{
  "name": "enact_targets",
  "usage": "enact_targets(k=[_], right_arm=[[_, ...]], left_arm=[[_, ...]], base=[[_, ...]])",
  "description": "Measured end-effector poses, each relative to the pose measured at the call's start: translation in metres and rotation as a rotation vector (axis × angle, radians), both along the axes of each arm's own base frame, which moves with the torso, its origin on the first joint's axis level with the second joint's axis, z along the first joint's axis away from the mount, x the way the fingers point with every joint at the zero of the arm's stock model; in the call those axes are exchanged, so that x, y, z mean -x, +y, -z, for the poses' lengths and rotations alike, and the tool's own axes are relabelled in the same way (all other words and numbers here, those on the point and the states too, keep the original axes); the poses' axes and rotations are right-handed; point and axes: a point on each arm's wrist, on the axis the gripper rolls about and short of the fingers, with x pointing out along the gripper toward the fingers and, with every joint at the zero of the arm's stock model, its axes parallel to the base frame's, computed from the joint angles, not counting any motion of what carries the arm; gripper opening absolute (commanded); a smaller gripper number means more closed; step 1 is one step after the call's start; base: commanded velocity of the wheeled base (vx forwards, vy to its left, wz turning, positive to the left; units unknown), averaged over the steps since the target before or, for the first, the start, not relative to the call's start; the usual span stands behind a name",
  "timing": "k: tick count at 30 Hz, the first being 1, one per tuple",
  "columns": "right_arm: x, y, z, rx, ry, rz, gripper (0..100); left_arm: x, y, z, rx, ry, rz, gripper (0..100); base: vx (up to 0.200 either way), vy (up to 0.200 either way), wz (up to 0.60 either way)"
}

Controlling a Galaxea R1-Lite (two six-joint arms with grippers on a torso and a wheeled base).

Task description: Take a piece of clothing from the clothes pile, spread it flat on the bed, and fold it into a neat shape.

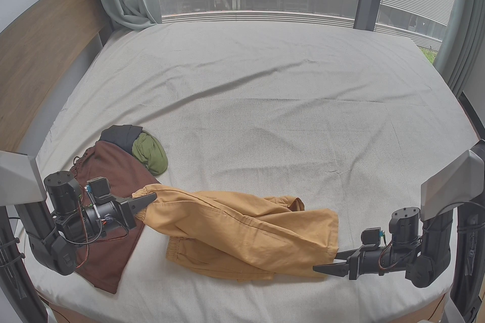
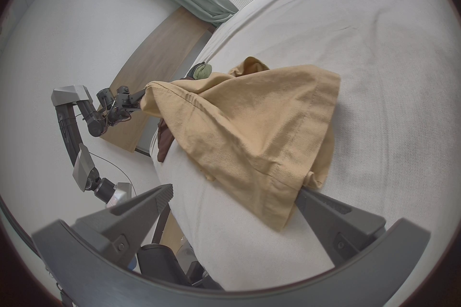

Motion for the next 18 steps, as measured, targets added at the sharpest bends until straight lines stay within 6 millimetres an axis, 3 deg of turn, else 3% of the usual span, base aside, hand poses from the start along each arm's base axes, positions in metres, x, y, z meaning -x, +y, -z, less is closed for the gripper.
enact_targets(k=[9, 18], right_arm=[[0.013, 0.007, -0.022, -0.031, -0.034, -0.049, 100], [0.002, 0.003, -0.024, -0.051, -0.060, -0.026, 100]], left_arm=[[-0.001, 0.000, 0.000, 0.000, -0.004, -0.001, 0], [-0.002, 0.000, -0.001, 0.001, -0.008, 0.000, 0]], base=[[0.000, 0.000, 0.00], [0.000, 0.000, 0.00]])
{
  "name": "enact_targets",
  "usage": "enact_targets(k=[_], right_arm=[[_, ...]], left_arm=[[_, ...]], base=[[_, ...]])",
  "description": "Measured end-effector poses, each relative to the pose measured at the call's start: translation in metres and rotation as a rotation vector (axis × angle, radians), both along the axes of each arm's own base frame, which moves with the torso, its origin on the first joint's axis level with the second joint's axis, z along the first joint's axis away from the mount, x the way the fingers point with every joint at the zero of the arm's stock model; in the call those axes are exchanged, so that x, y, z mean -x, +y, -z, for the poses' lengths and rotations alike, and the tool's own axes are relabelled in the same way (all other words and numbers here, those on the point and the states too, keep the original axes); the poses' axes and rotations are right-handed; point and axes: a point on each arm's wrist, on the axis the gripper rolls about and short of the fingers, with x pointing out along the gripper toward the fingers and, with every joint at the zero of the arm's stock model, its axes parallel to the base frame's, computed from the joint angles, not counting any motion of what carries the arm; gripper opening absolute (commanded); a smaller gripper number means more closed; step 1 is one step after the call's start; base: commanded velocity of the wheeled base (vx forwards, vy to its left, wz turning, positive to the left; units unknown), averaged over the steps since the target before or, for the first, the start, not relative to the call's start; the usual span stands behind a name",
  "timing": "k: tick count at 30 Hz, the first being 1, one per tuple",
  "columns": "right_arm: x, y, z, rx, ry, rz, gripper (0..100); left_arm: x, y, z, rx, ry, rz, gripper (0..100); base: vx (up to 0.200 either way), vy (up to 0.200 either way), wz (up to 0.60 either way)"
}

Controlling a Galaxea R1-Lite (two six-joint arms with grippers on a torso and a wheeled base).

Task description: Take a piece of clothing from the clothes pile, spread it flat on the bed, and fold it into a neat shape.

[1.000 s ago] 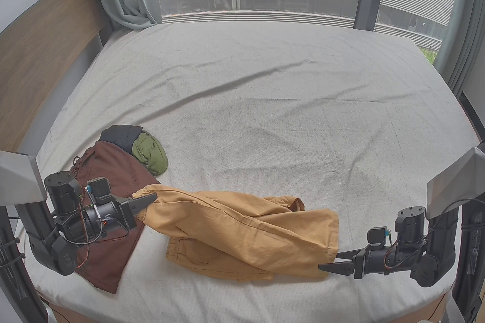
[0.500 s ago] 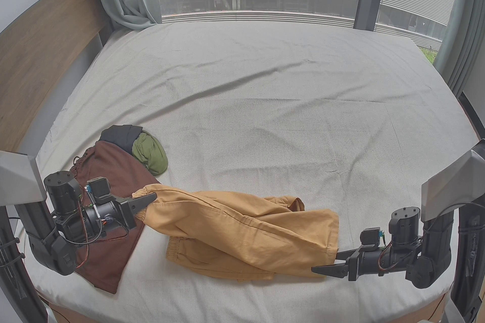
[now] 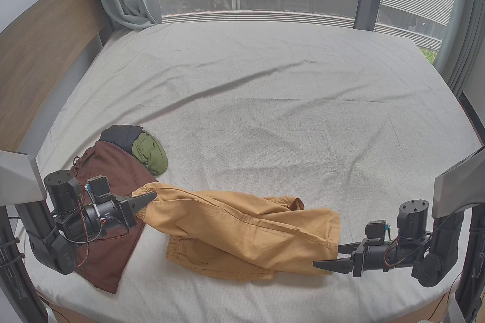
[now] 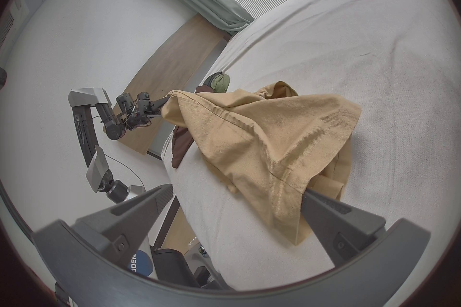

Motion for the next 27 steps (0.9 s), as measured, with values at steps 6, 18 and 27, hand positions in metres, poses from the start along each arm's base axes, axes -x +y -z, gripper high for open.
enact_targets(k=[6, 18, 27], right_arm=[[-0.014, -0.001, 0.017, 0.007, 0.016, 0.018, 100], [-0.024, -0.009, 0.024, 0.007, 0.018, 0.057, 0], [-0.027, -0.025, 0.004, -0.037, -0.034, 0.085, 0]], left_arm=[[0.000, 0.000, 0.000, 0.000, -0.002, 0.000, 0], [-0.001, 0.000, 0.000, 0.000, -0.002, 0.001, 0], [-0.002, 0.000, 0.001, 0.000, 0.000, -0.001, 0]], base=[[0.000, 0.000, 0.00], [0.000, 0.000, 0.00], [0.000, 0.000, 0.00]])
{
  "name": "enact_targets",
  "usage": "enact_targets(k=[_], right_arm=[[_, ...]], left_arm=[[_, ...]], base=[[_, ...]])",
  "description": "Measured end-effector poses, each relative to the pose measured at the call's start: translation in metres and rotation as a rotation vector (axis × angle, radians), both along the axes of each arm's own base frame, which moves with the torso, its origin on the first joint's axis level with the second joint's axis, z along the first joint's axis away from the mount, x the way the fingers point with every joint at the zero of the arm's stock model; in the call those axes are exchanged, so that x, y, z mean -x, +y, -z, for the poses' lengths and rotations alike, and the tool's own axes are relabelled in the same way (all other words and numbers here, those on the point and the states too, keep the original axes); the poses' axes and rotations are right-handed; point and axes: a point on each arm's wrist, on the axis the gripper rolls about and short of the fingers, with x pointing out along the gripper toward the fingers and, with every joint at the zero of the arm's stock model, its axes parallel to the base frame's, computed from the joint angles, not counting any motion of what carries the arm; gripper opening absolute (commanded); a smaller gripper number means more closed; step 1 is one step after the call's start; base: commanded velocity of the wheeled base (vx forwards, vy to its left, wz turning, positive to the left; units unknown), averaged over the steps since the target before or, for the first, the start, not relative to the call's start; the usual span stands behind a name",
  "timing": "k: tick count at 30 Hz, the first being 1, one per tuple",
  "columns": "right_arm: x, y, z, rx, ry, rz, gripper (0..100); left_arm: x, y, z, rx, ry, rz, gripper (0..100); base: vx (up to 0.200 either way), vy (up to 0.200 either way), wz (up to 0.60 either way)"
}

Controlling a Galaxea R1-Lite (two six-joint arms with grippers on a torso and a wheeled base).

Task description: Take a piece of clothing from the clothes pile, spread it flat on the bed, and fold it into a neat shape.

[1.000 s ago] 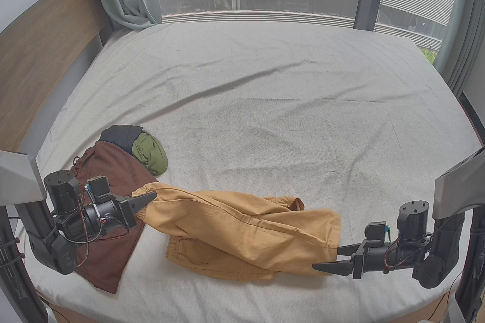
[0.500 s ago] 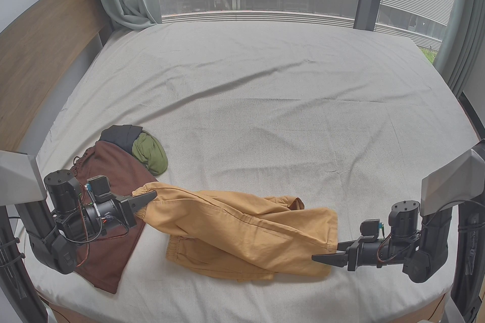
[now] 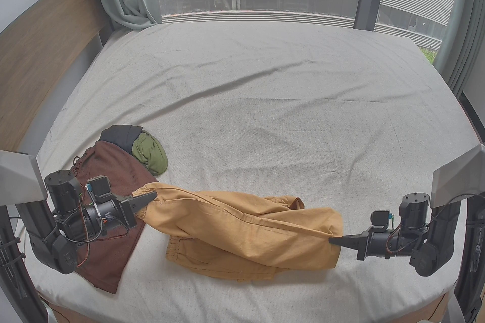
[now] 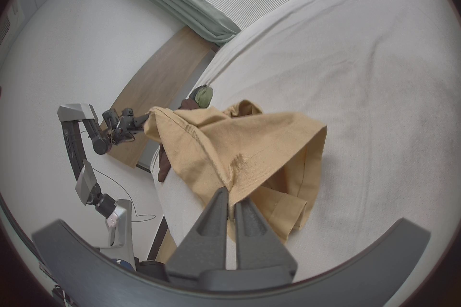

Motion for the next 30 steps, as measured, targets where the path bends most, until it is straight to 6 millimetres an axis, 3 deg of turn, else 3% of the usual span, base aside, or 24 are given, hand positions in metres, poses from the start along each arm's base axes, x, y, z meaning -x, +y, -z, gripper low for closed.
enact_targets(k=[10, 11, 30], right_arm=[[-0.002, -0.006, -0.013, -0.045, -0.037, -0.028, 0], [-0.002, -0.006, -0.013, -0.050, -0.039, -0.039, 100], [-0.006, 0.026, 0.006, -0.058, 0.005, -0.160, 100]], left_arm=[[-0.002, 0.002, 0.001, 0.000, 0.001, -0.007, 0], [-0.002, 0.002, 0.002, 0.000, 0.002, -0.007, 0], [-0.002, 0.002, 0.002, 0.000, 0.003, -0.008, 0]], base=[[0.000, 0.000, 0.00], [0.000, 0.000, 0.00], [0.000, 0.000, 0.00]])
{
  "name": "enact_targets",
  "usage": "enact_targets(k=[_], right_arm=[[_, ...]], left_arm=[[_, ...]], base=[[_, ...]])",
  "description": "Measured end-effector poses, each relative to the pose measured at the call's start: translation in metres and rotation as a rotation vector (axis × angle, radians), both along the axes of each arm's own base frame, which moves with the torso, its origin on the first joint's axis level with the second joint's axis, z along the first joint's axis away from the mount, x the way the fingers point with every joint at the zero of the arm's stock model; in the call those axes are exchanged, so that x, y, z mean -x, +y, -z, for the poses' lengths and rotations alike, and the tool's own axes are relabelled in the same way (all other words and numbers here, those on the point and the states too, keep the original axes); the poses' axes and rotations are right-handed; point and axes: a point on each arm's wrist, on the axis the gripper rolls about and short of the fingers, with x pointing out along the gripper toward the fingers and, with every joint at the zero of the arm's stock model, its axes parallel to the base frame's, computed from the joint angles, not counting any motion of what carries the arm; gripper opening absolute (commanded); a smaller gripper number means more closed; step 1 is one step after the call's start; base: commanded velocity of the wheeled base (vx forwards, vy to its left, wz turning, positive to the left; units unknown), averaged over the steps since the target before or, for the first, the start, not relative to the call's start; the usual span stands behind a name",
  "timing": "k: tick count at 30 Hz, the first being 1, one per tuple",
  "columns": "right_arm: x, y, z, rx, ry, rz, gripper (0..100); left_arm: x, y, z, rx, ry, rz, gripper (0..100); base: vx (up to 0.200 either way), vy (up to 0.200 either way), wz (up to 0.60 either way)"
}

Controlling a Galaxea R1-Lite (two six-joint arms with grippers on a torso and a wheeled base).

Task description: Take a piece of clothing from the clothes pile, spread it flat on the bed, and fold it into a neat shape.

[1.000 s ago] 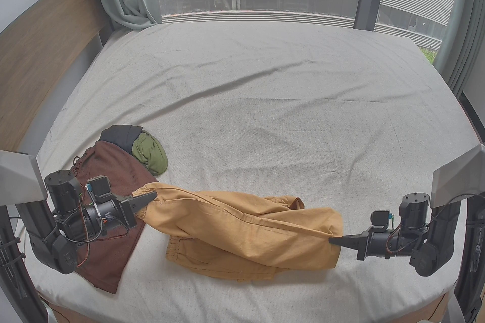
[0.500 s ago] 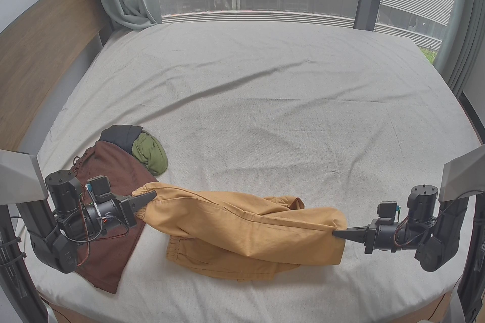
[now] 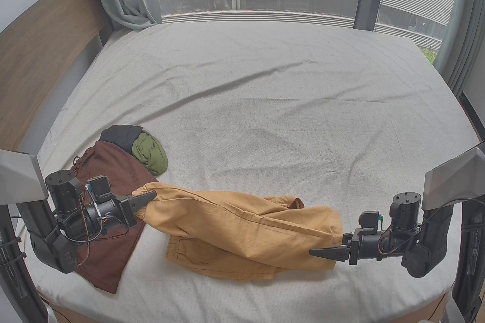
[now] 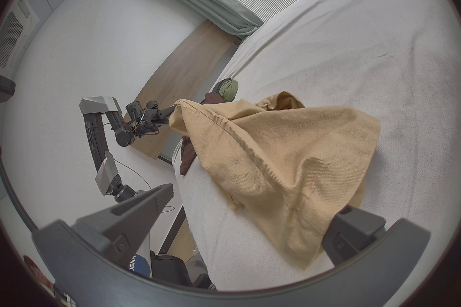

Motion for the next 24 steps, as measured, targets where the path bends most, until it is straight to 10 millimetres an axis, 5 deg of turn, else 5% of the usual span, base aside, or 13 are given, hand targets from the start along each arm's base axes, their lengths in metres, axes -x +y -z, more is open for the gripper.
enact_targets(k=[8, 9, 24], right_arm=[[-0.001, 0.003, 0.001, 0.000, -0.003, -0.008, 100], [-0.001, 0.003, 0.001, 0.000, -0.004, -0.007, 0], [-0.003, -0.001, -0.010, -0.007, -0.040, 0.014, 0]], left_arm=[[0.000, 0.000, 0.000, 0.001, 0.001, 0.000, 0], [0.000, 0.000, 0.000, 0.001, 0.001, 0.000, 0], [0.000, 0.000, 0.001, 0.003, 0.004, 0.002, 0]], base=[[0.000, 0.000, 0.00], [0.000, 0.000, 0.00], [0.000, 0.000, 0.00]])
